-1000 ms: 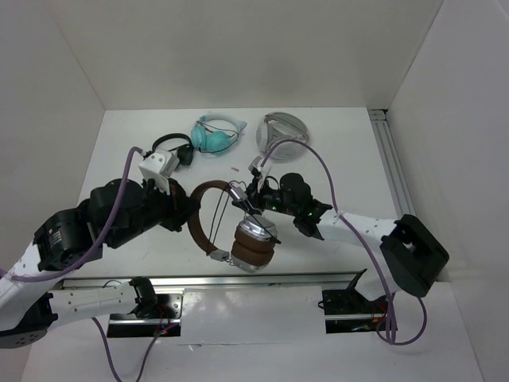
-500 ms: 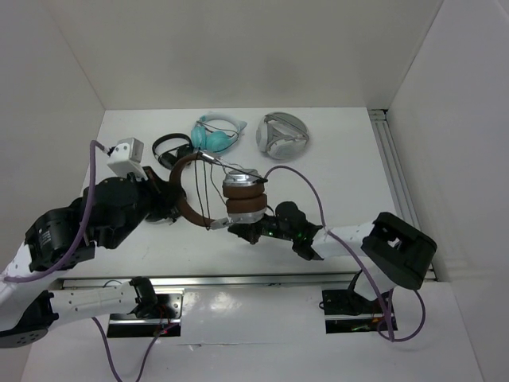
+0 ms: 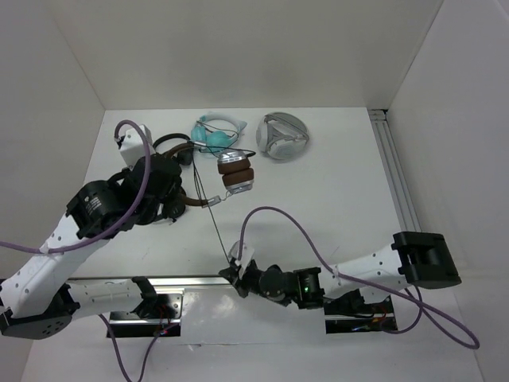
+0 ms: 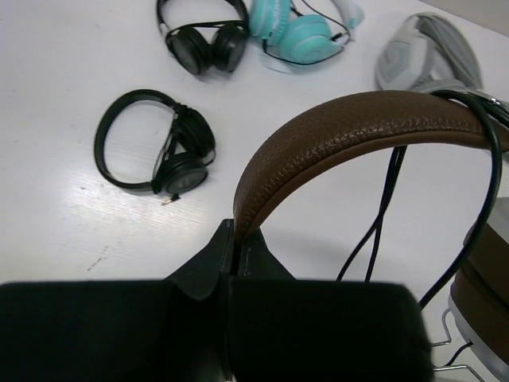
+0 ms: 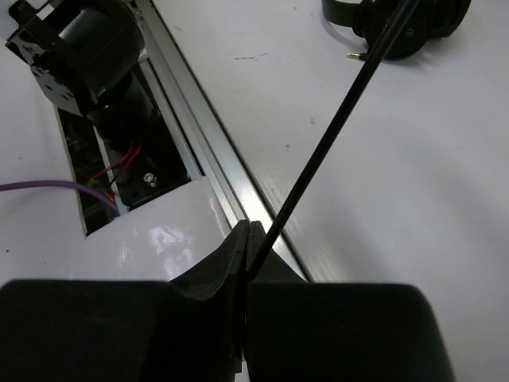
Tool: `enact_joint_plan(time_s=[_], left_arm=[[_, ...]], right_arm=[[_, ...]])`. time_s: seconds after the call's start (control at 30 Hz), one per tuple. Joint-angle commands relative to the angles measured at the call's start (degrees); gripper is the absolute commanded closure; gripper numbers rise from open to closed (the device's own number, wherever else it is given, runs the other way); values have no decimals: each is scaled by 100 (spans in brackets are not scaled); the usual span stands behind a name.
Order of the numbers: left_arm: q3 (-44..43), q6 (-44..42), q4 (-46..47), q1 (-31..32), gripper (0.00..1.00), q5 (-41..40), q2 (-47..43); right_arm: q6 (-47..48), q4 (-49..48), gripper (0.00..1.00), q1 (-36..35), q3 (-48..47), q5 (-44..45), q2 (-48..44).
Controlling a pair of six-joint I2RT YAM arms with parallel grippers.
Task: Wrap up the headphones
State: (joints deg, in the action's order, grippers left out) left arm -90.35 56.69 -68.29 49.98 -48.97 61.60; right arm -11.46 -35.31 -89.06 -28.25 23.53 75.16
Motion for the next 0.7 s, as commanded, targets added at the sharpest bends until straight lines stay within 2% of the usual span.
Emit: enact_joint_plan(time_s=[0.0,0.03,0.13,0.3,0.43,0.47,0.67], left_arm=[[-53,-35,475,-400,100,-262,0],[77,-87,475,-462,100,-262,1],[428,-148,475,-621,100,-201,62],[895,-517,607,-726,100,290,238],[1220,-1571,931,-604,100,1098,492],[1325,-1808,932,-551,100,1161,493],[1801,-2810,1335,-111,100,2083,423]], right_arm=[[118,1524,100,-769,-759,2188,-89],[118,2093,100,-1110,-1109,2443,-89],[118,2973,100,-1517,-1586,2972,-89],[381,4153,100,-1702,-2640,3316,51],[759,5356,100,-1703,-3343,3430,235],[760,5959,100,-1755,-3510,3430,297],[690,7781,100,-1861,-4416,4002,763]])
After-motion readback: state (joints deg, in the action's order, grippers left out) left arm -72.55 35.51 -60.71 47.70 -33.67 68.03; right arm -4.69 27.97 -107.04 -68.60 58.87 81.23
